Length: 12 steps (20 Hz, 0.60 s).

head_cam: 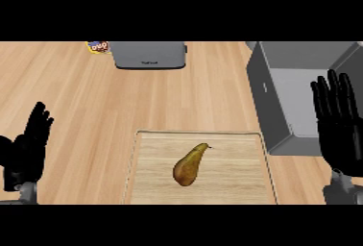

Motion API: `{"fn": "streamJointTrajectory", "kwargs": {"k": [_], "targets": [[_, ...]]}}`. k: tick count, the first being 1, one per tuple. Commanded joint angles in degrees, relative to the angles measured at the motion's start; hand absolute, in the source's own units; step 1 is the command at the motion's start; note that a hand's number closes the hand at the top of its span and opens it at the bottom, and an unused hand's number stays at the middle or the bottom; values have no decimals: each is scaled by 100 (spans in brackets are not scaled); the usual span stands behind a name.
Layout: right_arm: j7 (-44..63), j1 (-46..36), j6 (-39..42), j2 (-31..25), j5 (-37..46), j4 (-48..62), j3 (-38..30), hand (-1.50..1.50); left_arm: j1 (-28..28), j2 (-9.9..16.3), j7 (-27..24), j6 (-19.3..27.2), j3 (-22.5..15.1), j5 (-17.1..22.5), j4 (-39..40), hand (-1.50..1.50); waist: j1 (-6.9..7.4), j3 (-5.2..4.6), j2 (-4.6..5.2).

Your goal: Pick the pear from the tray and place it in the cardboard box

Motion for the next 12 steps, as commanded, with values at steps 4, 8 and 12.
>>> {"fn": "streamJointTrajectory", "kwargs": {"k": [4,8,12], "targets": [[704,-51,-1640,-547,1953,-1044,159,-150,-541,528,-493,-732,-350,-309,-424,0,-346,94,284],[1502,562,-1861,-1497,3204,-752,77,-150,-559,656,-713,-1109,-647,-406,-546,0,-750,-2,314],[2263,904,-2226,-1647,4457,-1534,608,-150,-766,688,-761,-1425,-834,-360,-605,0,-552,78,351]]}}
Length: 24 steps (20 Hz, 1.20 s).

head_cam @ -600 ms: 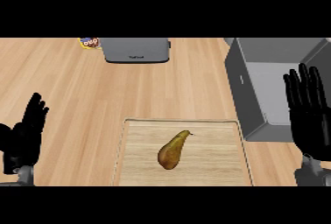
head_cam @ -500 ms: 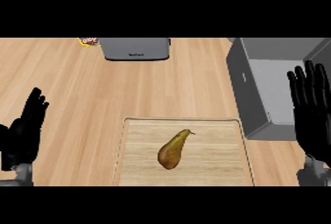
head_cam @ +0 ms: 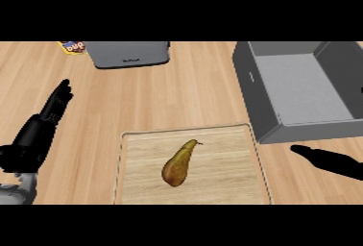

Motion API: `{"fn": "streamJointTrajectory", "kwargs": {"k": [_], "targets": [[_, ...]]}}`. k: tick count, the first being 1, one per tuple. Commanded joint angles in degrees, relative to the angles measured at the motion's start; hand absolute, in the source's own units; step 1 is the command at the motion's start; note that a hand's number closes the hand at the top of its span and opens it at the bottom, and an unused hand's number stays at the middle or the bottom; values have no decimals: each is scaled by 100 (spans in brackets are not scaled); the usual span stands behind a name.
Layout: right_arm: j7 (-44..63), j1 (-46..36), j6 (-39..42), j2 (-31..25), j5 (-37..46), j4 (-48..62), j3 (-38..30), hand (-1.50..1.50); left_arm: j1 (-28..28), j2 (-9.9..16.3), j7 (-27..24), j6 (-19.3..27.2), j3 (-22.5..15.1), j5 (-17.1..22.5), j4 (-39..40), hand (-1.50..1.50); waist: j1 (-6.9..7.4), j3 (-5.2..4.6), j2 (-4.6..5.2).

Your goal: Pick the pear from the tray and place it in the cardboard box

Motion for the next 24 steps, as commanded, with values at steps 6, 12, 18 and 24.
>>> {"fn": "streamJointTrajectory", "kwargs": {"k": [6,12,18,24], "targets": [[2070,448,371,-920,2973,-1249,1196,-150,-212,25,-308,-508,-335,-25,23,0,405,36,125],[3870,398,1995,-1059,3787,-1711,2164,-150,-407,-4,-389,-618,-429,-89,75,0,617,25,168],[5605,-215,3566,-363,4068,-1804,3321,-150,-690,0,-409,-905,-475,27,158,0,934,48,213],[6851,-1001,4653,715,4257,-1064,3864,-150,-838,-186,-400,-923,-653,-47,265,0,1060,54,239]]}}
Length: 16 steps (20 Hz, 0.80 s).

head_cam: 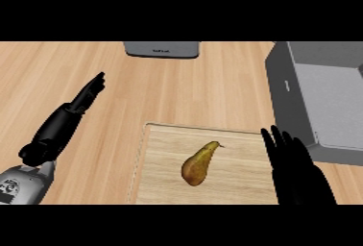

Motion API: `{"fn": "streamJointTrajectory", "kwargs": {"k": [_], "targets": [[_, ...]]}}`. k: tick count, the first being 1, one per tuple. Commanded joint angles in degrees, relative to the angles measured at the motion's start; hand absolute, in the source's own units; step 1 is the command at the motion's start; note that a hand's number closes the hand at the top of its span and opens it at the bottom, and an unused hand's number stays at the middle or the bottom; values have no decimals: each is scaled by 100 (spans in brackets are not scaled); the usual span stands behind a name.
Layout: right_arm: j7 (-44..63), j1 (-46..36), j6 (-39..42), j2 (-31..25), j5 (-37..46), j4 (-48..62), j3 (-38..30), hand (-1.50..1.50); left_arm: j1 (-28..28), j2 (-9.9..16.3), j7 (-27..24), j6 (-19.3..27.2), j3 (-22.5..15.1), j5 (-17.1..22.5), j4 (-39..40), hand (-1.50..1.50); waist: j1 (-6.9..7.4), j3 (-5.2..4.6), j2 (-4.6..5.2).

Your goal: Pick the pear from the tray and place it in the cardboard box

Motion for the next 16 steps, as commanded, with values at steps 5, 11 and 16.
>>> {"fn": "streamJointTrajectory", "kwargs": {"k": [5,11,16], "targets": [[1791,-798,1270,1758,353,1077,587,-150,-283,-55,25,-66,28,-25,238,0,-13,21,-16],[2213,-1312,1278,2739,500,2162,570,-150,-167,-190,-178,21,-8,-130,381,0,2,46,-23],[2538,-1532,1236,2762,522,2698,677,-150,-196,-191,-145,8,4,-174,449,0,-48,56,-48]]}}
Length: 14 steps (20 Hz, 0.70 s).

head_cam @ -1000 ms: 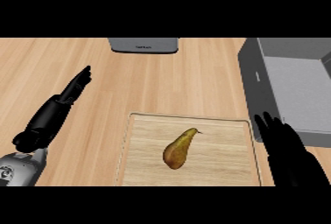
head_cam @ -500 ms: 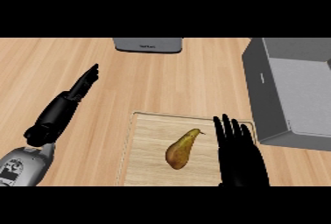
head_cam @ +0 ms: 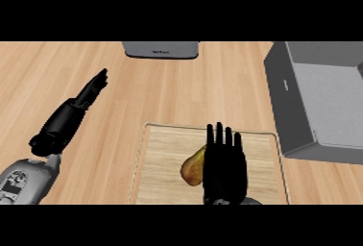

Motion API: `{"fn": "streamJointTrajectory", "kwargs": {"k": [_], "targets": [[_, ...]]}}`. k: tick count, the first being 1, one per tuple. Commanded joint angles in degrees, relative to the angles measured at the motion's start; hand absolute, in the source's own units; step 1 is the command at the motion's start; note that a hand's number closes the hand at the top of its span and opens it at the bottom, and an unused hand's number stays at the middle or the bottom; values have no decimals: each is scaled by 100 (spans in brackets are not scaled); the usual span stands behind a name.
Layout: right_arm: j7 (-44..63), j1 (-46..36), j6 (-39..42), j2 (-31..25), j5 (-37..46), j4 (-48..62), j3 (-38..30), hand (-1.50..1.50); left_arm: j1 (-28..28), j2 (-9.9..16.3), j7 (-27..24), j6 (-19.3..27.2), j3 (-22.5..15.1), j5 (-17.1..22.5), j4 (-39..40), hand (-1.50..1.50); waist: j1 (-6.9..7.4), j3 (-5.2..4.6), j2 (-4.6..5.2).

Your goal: Pick the pear from the tray and place it in the cardboard box

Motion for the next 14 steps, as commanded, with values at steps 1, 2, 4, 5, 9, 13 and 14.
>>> {"fn": "streamJointTrajectory", "kwargs": {"k": [1,2,4,5,9,13,14], "targets": [[1546,-533,667,292,-31,610,-8,-150,-94,-35,30,-43,73,55,120,0,-41,12,1],[1640,-678,478,293,-30,608,51,-150,50,-93,-175,-58,12,21,215,0,-7,6,0],[1643,-720,369,295,2,837,173,-150,-50,-1,-92,-88,88,2,208,0,-36,16,-14],[1644,-921,428,296,-273,981,33,-150,-131,48,-114,-226,183,131,273,0,-16,18,5],[1647,-1042,366,298,-442,1291,-20,-150,-129,-181,110,-20,-67,-79,88,0,-22,23,-28],[1648,-1017,363,299,-385,1610,-58,-150,17,-70,-74,-136,137,50,127,0,-60,22,-37],[1648,-1147,510,299,-432,1523,-198,-150,82,-111,-359,-105,129,-44,326,0,-104,14,-33]]}}
